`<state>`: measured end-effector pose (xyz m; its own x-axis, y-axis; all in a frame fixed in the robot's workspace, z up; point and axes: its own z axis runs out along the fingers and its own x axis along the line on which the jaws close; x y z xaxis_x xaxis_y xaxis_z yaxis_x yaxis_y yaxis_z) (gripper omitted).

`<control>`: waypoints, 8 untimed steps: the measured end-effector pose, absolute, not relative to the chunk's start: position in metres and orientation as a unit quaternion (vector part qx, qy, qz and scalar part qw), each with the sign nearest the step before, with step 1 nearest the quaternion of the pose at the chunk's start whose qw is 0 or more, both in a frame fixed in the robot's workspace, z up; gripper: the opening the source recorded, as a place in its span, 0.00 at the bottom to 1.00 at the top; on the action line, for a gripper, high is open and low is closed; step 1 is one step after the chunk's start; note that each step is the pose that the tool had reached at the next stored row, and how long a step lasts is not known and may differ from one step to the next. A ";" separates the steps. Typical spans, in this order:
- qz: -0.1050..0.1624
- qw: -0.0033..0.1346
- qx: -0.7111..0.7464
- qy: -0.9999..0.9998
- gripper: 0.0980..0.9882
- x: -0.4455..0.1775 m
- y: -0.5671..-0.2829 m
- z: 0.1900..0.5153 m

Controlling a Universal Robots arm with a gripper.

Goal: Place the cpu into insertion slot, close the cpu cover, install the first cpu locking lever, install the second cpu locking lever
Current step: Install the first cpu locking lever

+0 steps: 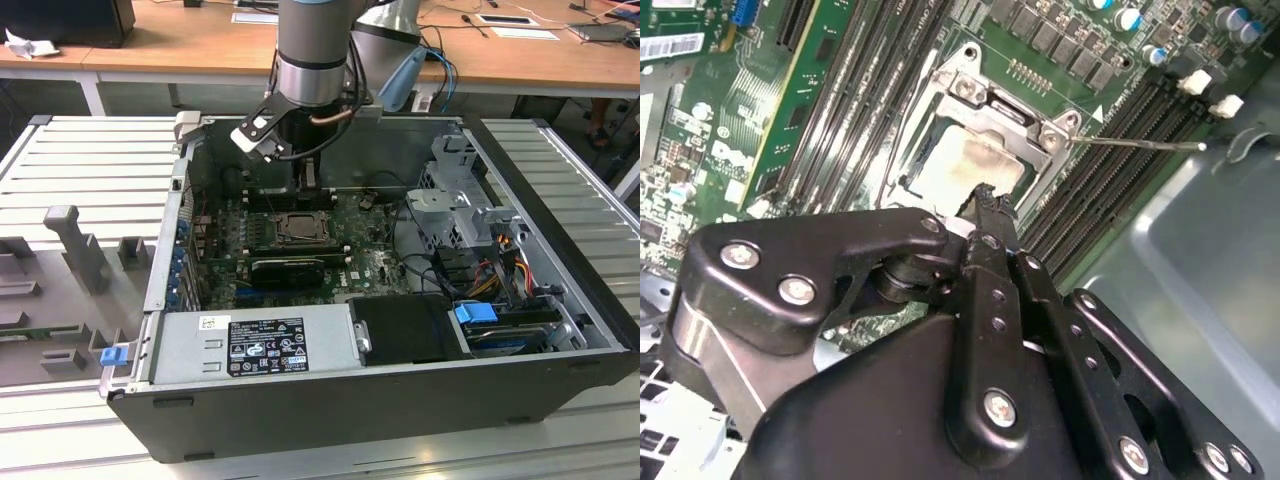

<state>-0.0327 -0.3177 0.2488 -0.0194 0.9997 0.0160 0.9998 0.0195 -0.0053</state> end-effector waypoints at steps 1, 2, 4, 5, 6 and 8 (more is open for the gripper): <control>-0.004 0.008 -0.700 -0.714 0.01 -0.033 -0.318 0.251; -0.004 0.008 -0.700 -0.714 0.01 -0.033 -0.318 0.254; -0.004 0.008 -0.700 -0.714 0.01 -0.033 -0.318 0.270; -0.004 0.008 -0.700 -0.714 0.01 -0.033 -0.318 0.278; -0.004 0.008 -0.700 -0.714 0.01 -0.033 -0.318 0.279; -0.004 0.007 -0.699 -0.716 0.01 -0.033 -0.318 0.281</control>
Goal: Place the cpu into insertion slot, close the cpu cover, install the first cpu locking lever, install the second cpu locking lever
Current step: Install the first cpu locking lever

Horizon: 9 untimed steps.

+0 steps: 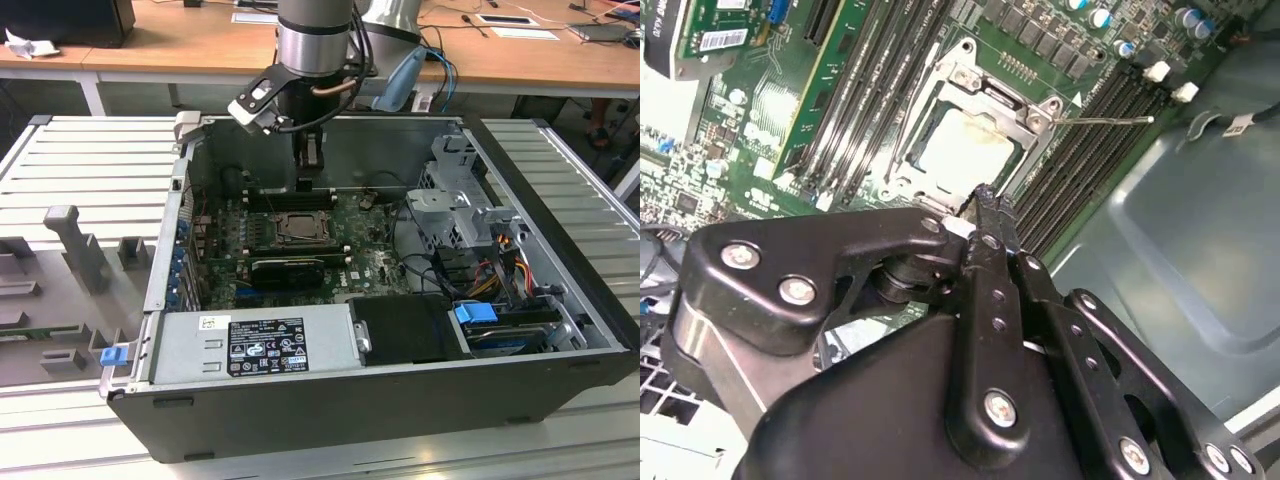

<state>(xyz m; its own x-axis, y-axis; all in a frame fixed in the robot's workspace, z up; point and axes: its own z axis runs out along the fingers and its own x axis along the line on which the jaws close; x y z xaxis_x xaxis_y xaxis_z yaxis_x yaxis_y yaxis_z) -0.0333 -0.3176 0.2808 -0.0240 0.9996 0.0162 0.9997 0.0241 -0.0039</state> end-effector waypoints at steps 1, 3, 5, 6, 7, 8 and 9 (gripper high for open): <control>-0.004 0.007 -0.694 -0.720 0.01 -0.033 -0.318 0.281; -0.004 0.007 -0.683 -0.730 0.01 -0.033 -0.318 0.281; -0.004 0.007 -0.674 -0.739 0.01 -0.033 -0.318 0.281; -0.004 0.007 -0.669 -0.743 0.01 -0.033 -0.318 0.281; -0.004 0.007 -0.666 -0.746 0.01 -0.033 -0.318 0.281; -0.004 0.007 -0.662 -0.750 0.01 -0.033 -0.318 0.281; -0.004 0.007 -0.659 -0.752 0.01 -0.033 -0.318 0.281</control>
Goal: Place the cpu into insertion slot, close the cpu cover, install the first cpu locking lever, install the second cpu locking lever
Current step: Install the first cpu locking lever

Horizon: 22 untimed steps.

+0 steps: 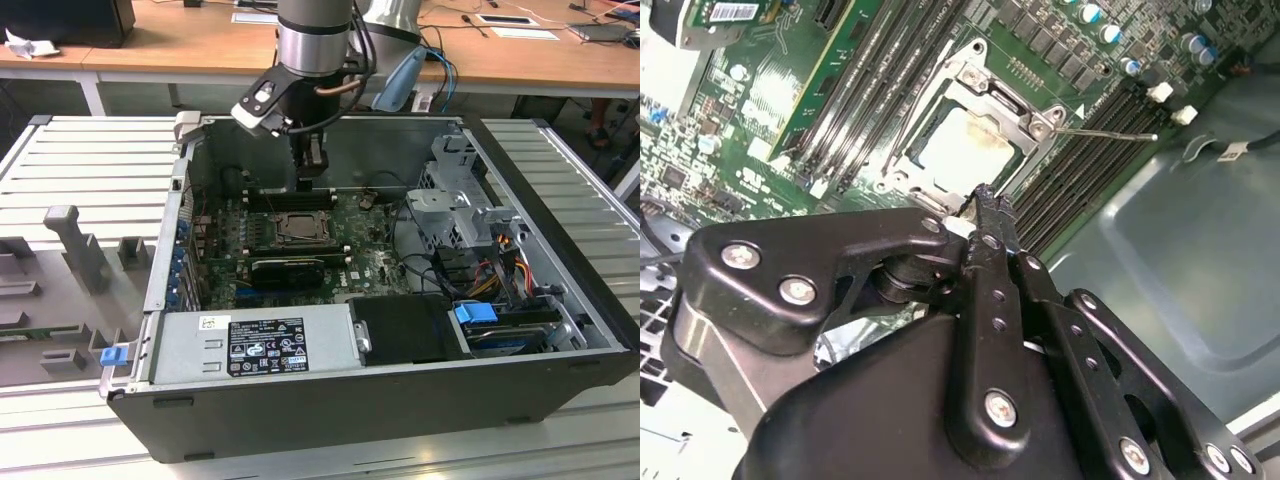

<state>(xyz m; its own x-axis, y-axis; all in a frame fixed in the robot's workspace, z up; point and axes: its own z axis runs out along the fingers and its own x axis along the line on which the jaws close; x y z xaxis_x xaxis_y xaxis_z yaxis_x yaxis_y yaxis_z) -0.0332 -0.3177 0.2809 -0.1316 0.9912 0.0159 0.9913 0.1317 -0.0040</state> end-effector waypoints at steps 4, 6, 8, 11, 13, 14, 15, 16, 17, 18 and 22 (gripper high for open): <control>-0.004 0.007 -0.648 -0.761 0.01 -0.033 -0.318 0.281; -0.004 0.007 -0.641 -0.767 0.01 -0.033 -0.318 0.281; -0.004 0.007 -0.636 -0.772 0.01 -0.033 -0.318 0.281; -0.003 0.007 -0.631 -0.776 0.01 -0.033 -0.318 0.281; -0.003 0.007 -0.628 -0.779 0.01 -0.033 -0.318 0.281; -0.003 0.007 -0.626 -0.780 0.01 -0.033 -0.318 0.281; -0.003 0.007 -0.625 -0.781 0.01 -0.033 -0.318 0.281; -0.003 0.007 -0.623 -0.782 0.01 -0.033 -0.318 0.281; -0.003 0.007 -0.620 -0.784 0.01 -0.033 -0.318 0.281; -0.003 0.008 -0.618 -0.786 0.01 -0.033 -0.318 0.281; -0.003 0.008 -0.612 -0.791 0.01 -0.033 -0.318 0.281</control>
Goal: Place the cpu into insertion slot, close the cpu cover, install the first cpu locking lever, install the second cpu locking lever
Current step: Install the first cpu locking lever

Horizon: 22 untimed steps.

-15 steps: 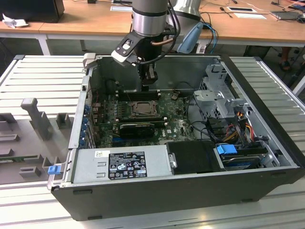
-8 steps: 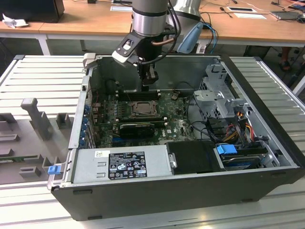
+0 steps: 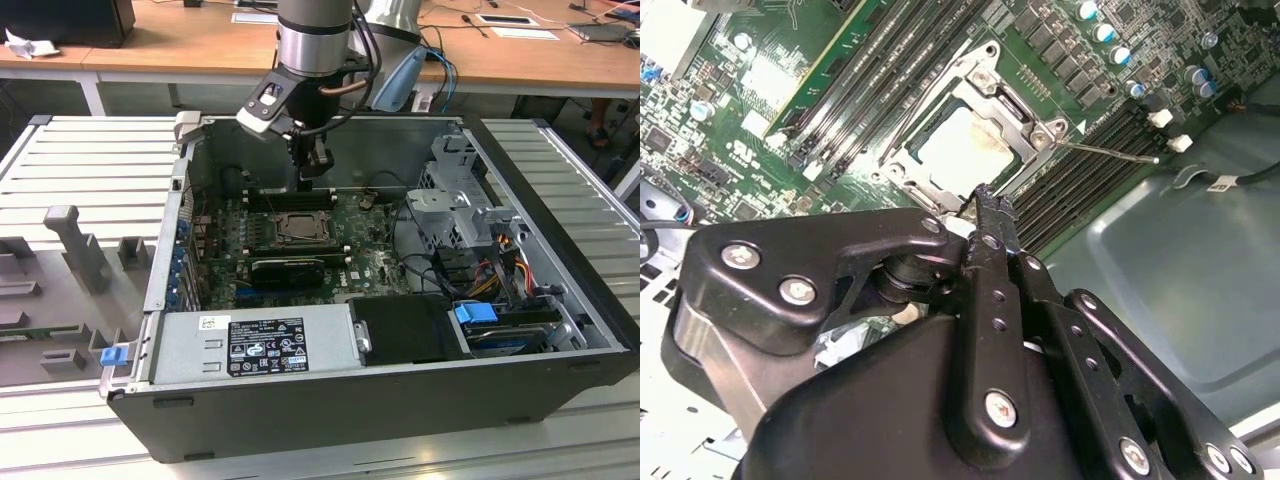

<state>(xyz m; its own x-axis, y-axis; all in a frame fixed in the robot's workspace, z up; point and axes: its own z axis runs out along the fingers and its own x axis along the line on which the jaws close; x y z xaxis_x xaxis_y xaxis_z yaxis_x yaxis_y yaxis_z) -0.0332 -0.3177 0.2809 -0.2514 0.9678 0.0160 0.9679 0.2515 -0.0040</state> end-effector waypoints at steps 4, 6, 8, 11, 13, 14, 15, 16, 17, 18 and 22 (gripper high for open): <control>-0.003 0.008 -0.606 -0.795 0.01 -0.033 -0.318 0.281; -0.003 0.008 -0.603 -0.797 0.01 -0.033 -0.318 0.281; -0.003 0.008 -0.599 -0.801 0.01 -0.033 -0.318 0.281; -0.003 0.008 -0.590 -0.808 0.01 -0.033 -0.318 0.281; -0.003 0.008 -0.578 -0.816 0.01 -0.033 -0.318 0.281; -0.003 0.008 -0.575 -0.818 0.01 -0.033 -0.318 0.281; -0.003 0.008 -0.570 -0.821 0.01 -0.033 -0.318 0.281; -0.003 0.008 -0.566 -0.824 0.01 -0.033 -0.318 0.281; -0.003 0.008 -0.563 -0.827 0.01 -0.033 -0.318 0.281; -0.003 0.008 -0.559 -0.829 0.01 -0.033 -0.318 0.281; -0.003 0.008 -0.539 -0.842 0.01 -0.033 -0.318 0.281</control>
